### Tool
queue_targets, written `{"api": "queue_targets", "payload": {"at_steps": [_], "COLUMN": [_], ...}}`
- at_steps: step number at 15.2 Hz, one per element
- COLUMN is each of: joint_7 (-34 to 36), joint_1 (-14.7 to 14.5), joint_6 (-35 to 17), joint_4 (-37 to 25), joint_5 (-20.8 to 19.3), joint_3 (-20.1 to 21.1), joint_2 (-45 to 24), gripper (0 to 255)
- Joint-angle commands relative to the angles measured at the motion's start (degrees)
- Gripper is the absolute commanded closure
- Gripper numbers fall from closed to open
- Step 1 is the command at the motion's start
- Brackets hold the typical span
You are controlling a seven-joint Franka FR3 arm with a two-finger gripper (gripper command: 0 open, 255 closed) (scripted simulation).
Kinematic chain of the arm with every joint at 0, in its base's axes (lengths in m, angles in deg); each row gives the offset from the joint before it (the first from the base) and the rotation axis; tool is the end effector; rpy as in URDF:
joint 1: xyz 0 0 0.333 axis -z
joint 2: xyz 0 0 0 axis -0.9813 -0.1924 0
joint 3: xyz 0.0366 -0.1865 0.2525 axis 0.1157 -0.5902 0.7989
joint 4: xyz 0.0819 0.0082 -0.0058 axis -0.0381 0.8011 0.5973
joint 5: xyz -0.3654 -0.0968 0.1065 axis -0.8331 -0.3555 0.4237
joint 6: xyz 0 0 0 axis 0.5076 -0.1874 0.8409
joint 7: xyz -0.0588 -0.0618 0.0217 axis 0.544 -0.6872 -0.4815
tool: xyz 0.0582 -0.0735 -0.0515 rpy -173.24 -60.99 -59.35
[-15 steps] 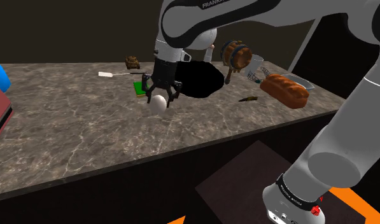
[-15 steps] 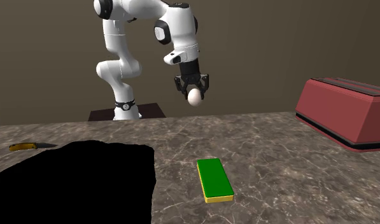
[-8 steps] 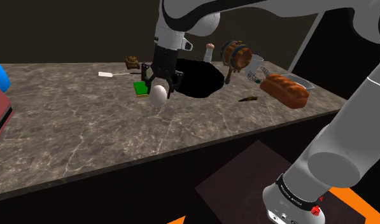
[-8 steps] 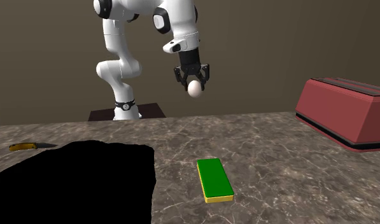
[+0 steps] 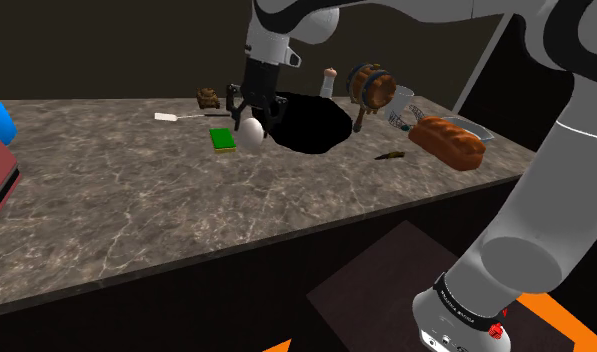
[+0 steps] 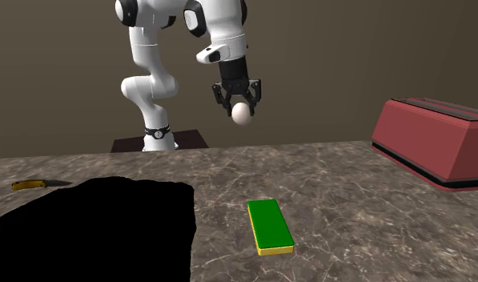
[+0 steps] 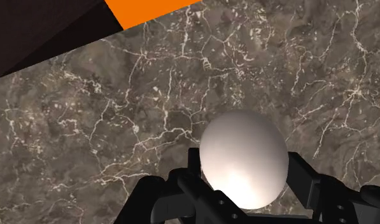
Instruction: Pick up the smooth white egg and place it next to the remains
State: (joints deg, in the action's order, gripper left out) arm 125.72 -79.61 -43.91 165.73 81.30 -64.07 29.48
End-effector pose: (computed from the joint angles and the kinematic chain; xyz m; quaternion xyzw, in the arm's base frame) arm 0.5606 0.2091 0.4792 -0.9351 0.3371 0.0688 0.0853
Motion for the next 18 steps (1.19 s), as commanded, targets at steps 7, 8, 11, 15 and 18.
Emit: {"api": "queue_targets", "payload": {"at_steps": [7, 8, 11, 15, 18], "joint_7": [-4.7, -5.5, -5.8, -6.3, -6.6], "joint_1": [2.7, 3.0, 3.1, 3.1, 3.2], "joint_6": [7.1, 9.0, 6.8, 3.9, 1.8], "joint_4": [-19.1, -23.8, -21.7, -19.1, -17.3], "joint_5": [-3.8, -4.5, -4.4, -4.4, -4.4], "joint_3": [-3.2, -3.7, -3.8, -3.8, -3.9], "joint_2": [-13.6, -16.7, -16.8, -17.1, -17.5], "gripper": [255, 255, 255, 255, 255]}}
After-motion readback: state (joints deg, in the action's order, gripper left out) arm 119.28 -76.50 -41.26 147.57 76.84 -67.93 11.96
